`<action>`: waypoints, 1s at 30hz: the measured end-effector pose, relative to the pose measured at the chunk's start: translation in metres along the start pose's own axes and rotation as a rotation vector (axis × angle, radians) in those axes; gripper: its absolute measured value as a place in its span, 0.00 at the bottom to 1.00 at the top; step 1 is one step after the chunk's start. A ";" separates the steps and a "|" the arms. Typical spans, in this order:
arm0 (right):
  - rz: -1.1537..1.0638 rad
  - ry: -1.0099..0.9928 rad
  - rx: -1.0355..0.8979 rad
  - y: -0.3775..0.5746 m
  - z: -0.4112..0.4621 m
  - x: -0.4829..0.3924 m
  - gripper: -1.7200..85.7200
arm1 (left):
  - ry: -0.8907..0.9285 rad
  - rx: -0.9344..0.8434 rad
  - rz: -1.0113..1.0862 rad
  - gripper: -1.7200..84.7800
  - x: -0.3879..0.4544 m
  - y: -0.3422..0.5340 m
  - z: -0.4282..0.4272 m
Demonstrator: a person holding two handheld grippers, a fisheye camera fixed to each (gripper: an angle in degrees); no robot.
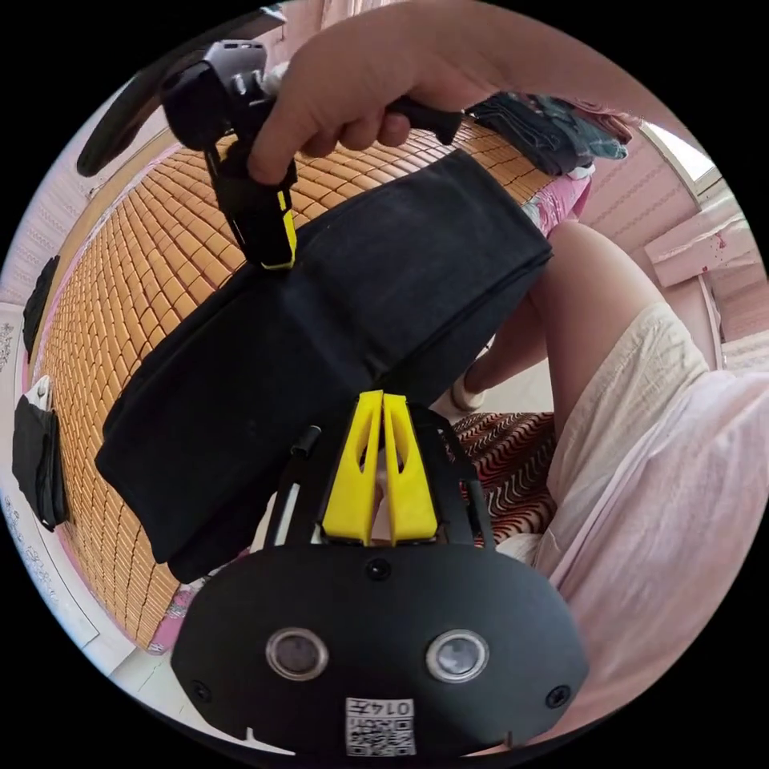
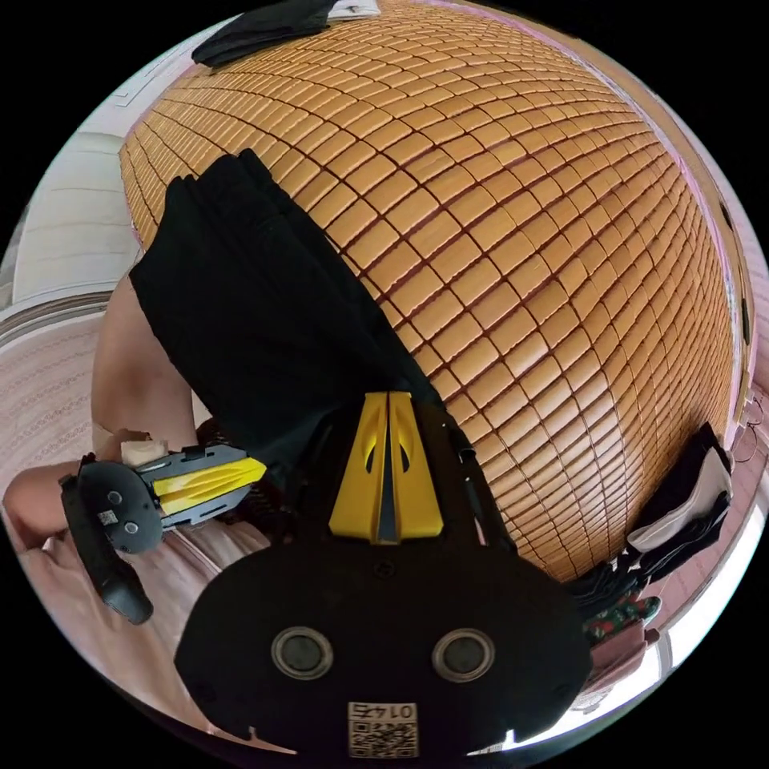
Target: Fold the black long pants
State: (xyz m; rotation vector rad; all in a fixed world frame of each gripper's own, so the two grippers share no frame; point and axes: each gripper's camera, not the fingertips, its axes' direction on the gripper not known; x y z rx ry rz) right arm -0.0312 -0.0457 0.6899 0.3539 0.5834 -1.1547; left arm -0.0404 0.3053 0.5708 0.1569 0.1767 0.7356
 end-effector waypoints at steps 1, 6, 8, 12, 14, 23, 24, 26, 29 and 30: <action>0.028 -0.022 0.049 0.011 -0.003 0.006 0.02 | 0.016 0.022 0.015 0.01 0.002 -0.001 -0.005; 0.363 -0.139 0.412 0.171 -0.017 0.060 0.03 | 0.093 0.118 -0.034 0.02 -0.004 -0.008 -0.027; 0.520 -0.114 0.433 0.228 -0.009 0.079 0.04 | 0.132 0.131 -0.045 0.03 -0.011 -0.019 -0.032; 0.781 -0.250 0.418 0.325 0.020 0.115 0.18 | 0.197 0.129 -0.043 0.08 -0.028 -0.063 -0.039; 0.800 -0.338 0.433 0.347 0.032 0.123 0.18 | 0.227 0.146 -0.042 0.08 -0.034 -0.085 -0.043; 0.680 -0.475 0.251 0.373 0.069 0.138 0.11 | 0.269 0.025 0.033 0.10 -0.035 -0.199 -0.035; 0.673 -0.457 0.253 0.379 0.069 0.138 0.10 | 0.277 0.006 0.041 0.11 -0.032 -0.214 -0.032; 0.661 -0.436 0.275 0.391 0.067 0.136 0.08 | 0.287 -0.009 0.062 0.12 -0.026 -0.236 -0.028; 0.634 -0.402 0.325 0.411 0.059 0.129 0.06 | 0.301 -0.031 0.104 0.12 -0.012 -0.270 -0.018; 0.618 -0.381 0.345 0.419 0.055 0.126 0.06 | 0.317 -0.036 0.110 0.12 -0.008 -0.282 -0.014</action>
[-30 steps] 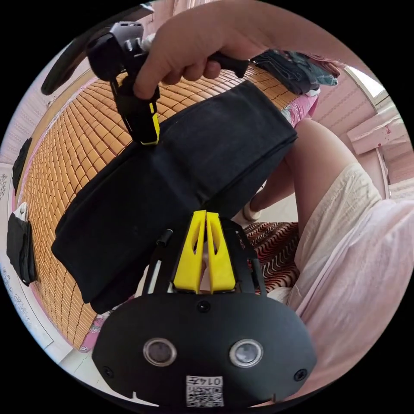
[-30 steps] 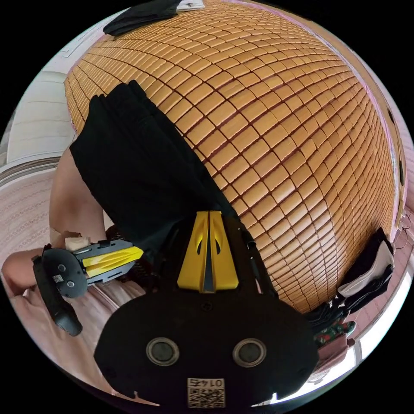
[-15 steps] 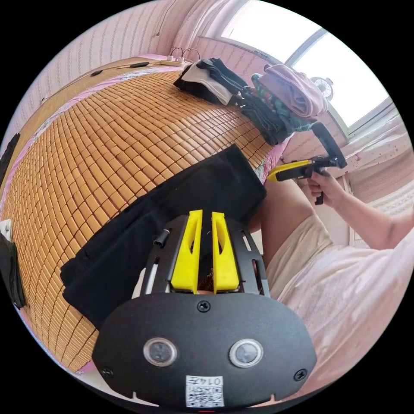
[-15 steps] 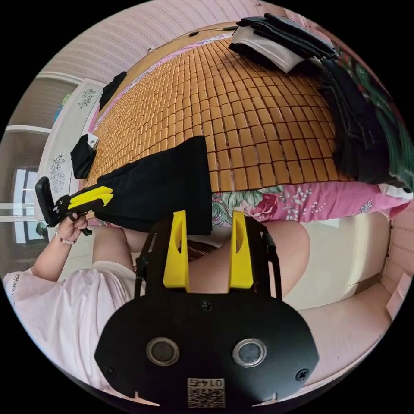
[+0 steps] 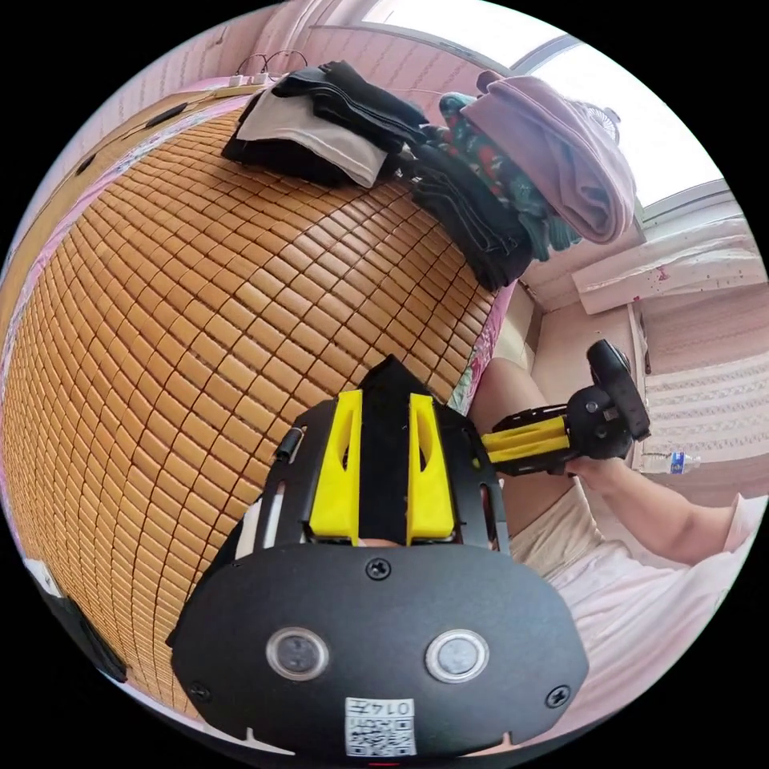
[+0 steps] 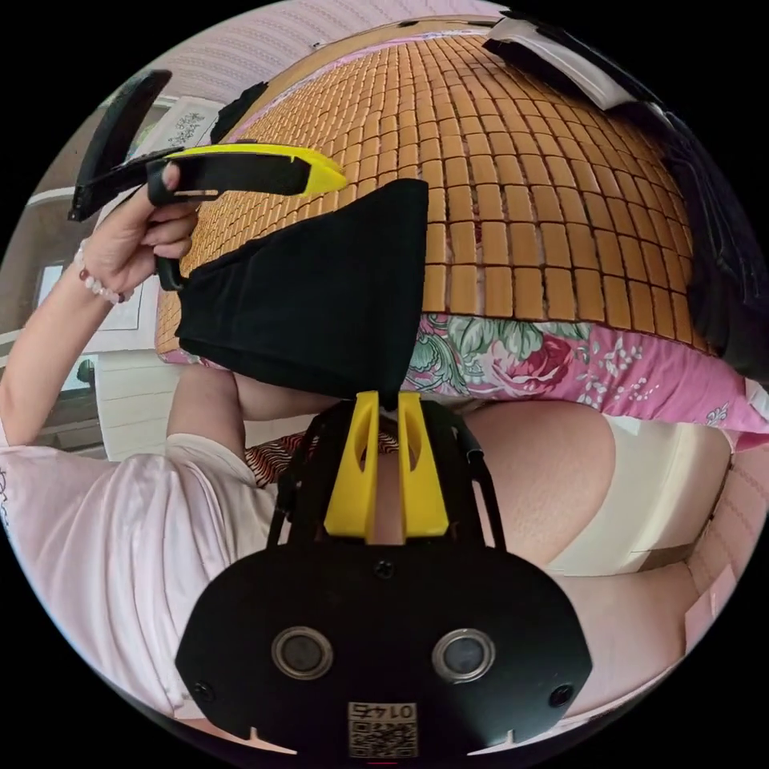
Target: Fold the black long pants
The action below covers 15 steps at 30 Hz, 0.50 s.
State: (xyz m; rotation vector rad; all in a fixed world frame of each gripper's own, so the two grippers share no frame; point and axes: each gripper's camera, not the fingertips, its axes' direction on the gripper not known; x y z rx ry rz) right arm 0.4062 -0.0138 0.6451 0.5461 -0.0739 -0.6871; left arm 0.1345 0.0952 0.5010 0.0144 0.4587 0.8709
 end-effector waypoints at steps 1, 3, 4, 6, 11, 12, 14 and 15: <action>-0.012 0.006 0.010 0.004 -0.003 0.000 0.05 | 0.015 -0.012 -0.005 0.12 0.000 -0.011 0.006; -0.045 0.019 0.040 0.017 -0.014 0.000 0.05 | 0.029 -0.061 -0.019 0.12 0.000 -0.024 0.018; -0.050 0.018 0.047 0.020 -0.016 0.000 0.05 | 0.012 -0.108 -0.029 0.11 -0.002 -0.029 0.027; -0.050 -0.012 0.068 0.031 -0.027 0.006 0.04 | -0.017 -0.143 -0.041 0.09 -0.004 -0.033 0.033; -0.019 -0.044 0.235 0.063 -0.073 0.022 0.03 | 0.018 -0.049 -0.042 0.07 -0.007 -0.045 0.001; -0.015 -0.025 0.282 0.071 -0.090 0.024 0.03 | 0.051 0.013 -0.041 0.07 -0.006 -0.047 -0.016; -0.036 -0.002 0.368 0.083 -0.117 0.021 0.03 | 0.099 0.115 -0.030 0.07 -0.006 -0.047 -0.045; -0.071 0.003 0.425 0.091 -0.135 0.015 0.03 | 0.125 0.188 -0.010 0.07 -0.007 -0.043 -0.066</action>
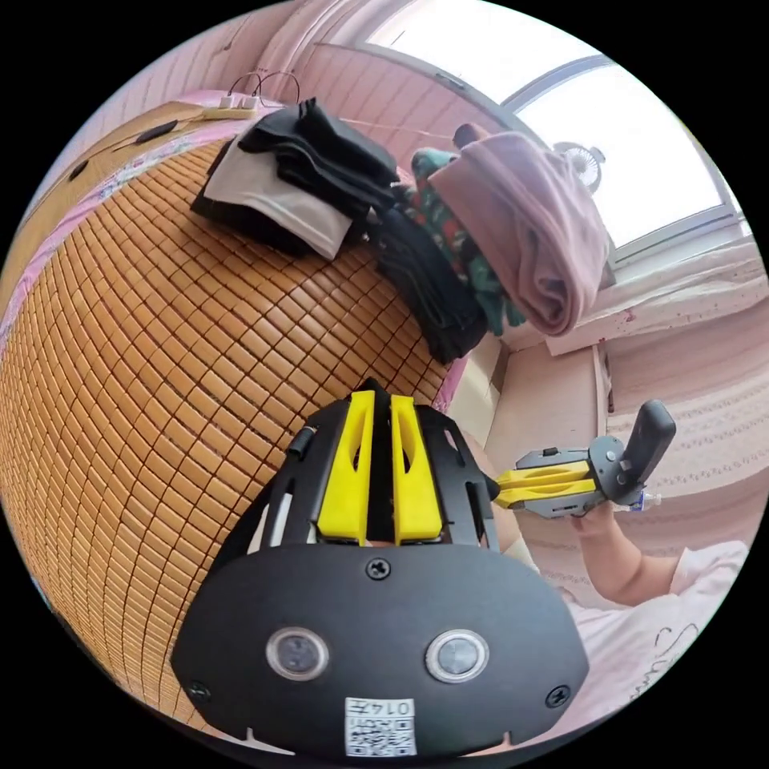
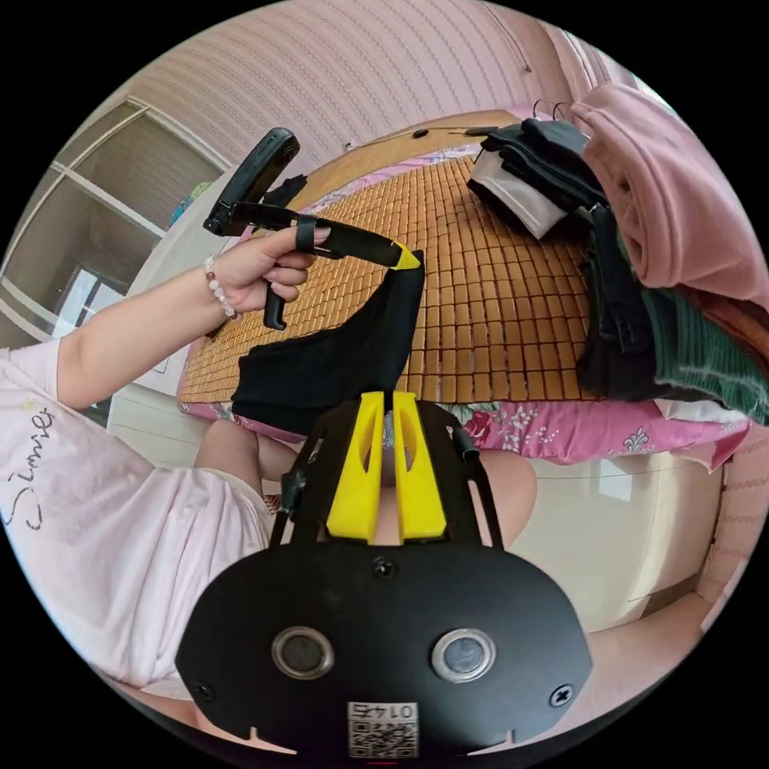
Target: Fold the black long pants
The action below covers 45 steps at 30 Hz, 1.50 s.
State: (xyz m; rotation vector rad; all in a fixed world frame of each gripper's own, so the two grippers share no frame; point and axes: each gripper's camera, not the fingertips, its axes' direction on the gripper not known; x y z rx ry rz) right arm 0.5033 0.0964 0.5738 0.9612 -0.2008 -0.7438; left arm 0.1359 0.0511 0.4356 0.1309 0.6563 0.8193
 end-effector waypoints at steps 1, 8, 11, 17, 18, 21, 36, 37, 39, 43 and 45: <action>-0.023 -0.006 0.025 0.000 -0.008 -0.004 0.03 | 0.026 0.070 0.020 0.07 0.000 0.005 -0.024; -0.469 -0.329 -0.013 -0.007 0.001 -0.116 0.04 | -0.019 0.293 -0.079 0.07 -0.036 0.129 -0.140; -0.596 -0.389 -0.210 -0.005 0.075 -0.172 0.05 | -0.269 0.315 -0.321 0.06 -0.069 0.219 -0.161; -0.582 -0.210 -0.337 0.005 0.100 -0.183 0.05 | -0.242 0.388 -0.682 0.08 -0.107 0.336 -0.160; -0.535 -0.157 -0.326 0.003 0.095 -0.175 0.06 | -0.245 0.392 -0.690 0.09 -0.106 0.343 -0.155; -0.358 -0.053 -0.281 -0.004 0.083 -0.146 0.14 | -0.168 0.394 -0.679 0.12 -0.113 0.342 -0.138; 0.011 -0.158 -0.284 -0.025 0.109 -0.110 0.11 | -0.011 0.283 -0.709 0.13 -0.174 0.323 -0.090; -0.017 -0.162 -0.283 -0.028 0.106 -0.116 0.10 | 0.000 0.281 -0.687 0.11 -0.174 0.322 -0.093; -0.172 -0.108 -0.287 -0.043 0.091 -0.151 0.07 | -0.018 0.282 -0.679 0.09 -0.175 0.324 -0.097; -0.416 -0.084 -0.233 -0.073 0.057 -0.201 0.06 | 0.007 0.392 -0.711 0.08 -0.173 0.327 -0.101; -0.518 -0.069 -0.175 -0.100 0.028 -0.218 0.06 | 0.055 0.474 -0.705 0.08 -0.169 0.319 -0.102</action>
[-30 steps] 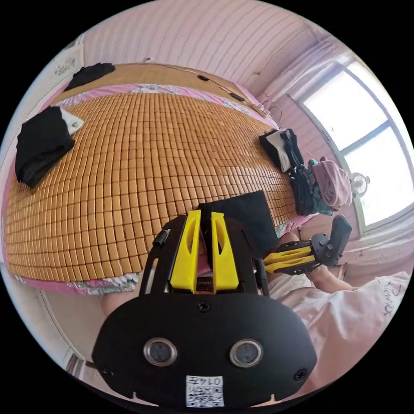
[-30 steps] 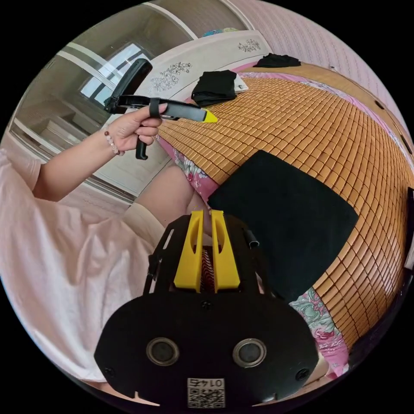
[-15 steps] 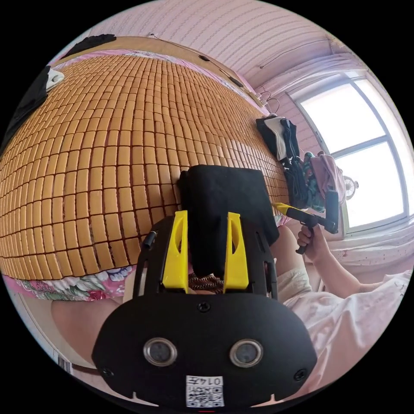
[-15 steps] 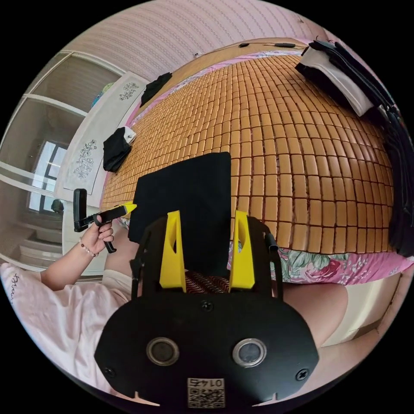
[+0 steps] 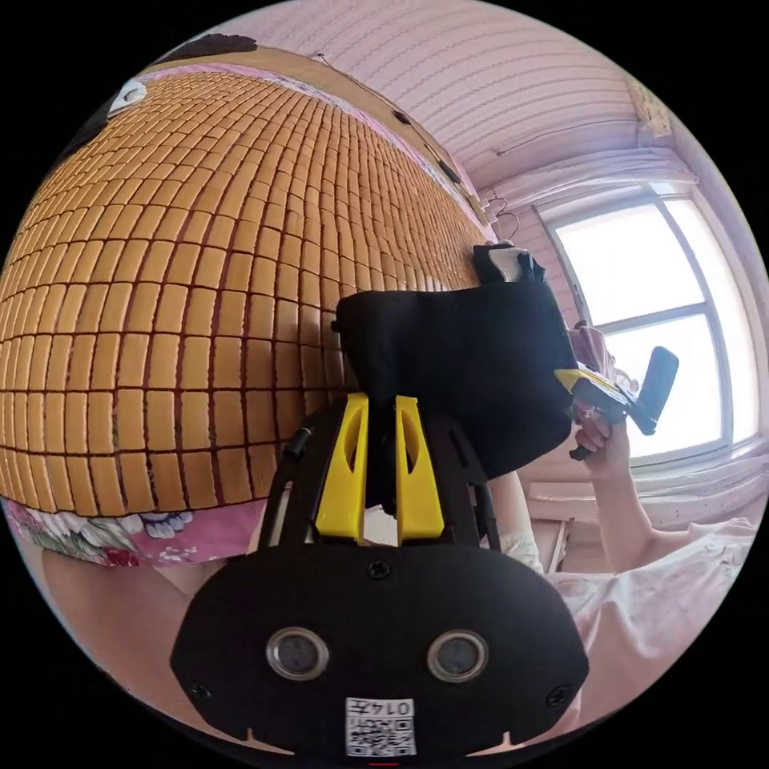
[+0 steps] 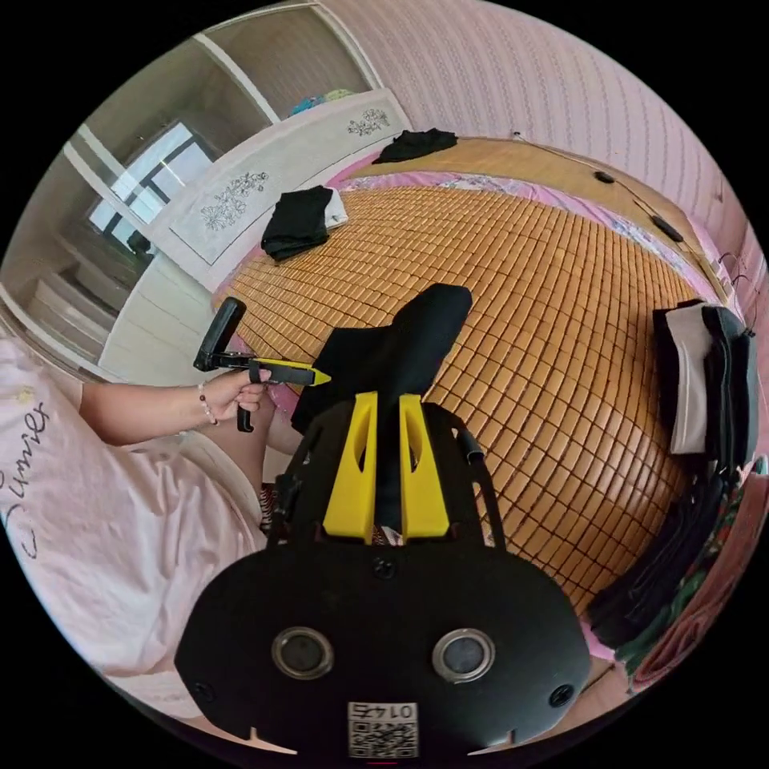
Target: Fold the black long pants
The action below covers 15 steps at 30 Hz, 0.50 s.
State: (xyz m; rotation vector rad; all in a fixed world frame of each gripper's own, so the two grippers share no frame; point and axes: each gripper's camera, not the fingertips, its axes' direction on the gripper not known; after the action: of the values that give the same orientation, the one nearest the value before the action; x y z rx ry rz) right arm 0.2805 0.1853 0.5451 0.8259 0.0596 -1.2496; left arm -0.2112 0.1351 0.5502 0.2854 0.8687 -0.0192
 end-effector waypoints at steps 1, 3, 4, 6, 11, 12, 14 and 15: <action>-0.022 0.016 0.007 -0.006 -0.009 0.001 0.06 | 0.053 0.038 0.015 0.08 0.010 -0.007 0.003; -0.101 0.086 0.031 -0.029 -0.048 0.013 0.06 | 0.124 0.096 0.051 0.08 0.030 -0.022 0.010; -0.115 0.106 0.036 -0.034 -0.059 0.018 0.06 | 0.169 0.134 0.086 0.08 0.046 -0.036 0.015; -0.139 0.183 0.043 -0.055 -0.102 0.045 0.06 | 0.240 0.171 0.130 0.08 0.074 -0.060 0.026; -0.030 0.321 0.038 -0.092 -0.185 0.134 0.07 | 0.363 0.234 0.320 0.08 0.169 -0.122 0.066; 0.048 0.399 0.013 -0.104 -0.197 0.162 0.08 | 0.363 0.250 0.363 0.09 0.193 -0.134 0.080; 0.189 0.602 -0.036 -0.121 -0.203 0.203 0.07 | 0.327 0.259 0.393 0.09 0.222 -0.155 0.110; 0.323 0.714 -0.056 -0.130 -0.198 0.228 0.06 | 0.283 0.246 0.384 0.09 0.234 -0.169 0.135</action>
State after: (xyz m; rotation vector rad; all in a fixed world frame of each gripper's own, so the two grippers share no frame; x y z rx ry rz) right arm 0.3270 0.1060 0.2299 1.1480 0.5122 -0.6041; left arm 0.0197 -0.0391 0.4149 0.6945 1.0815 0.2784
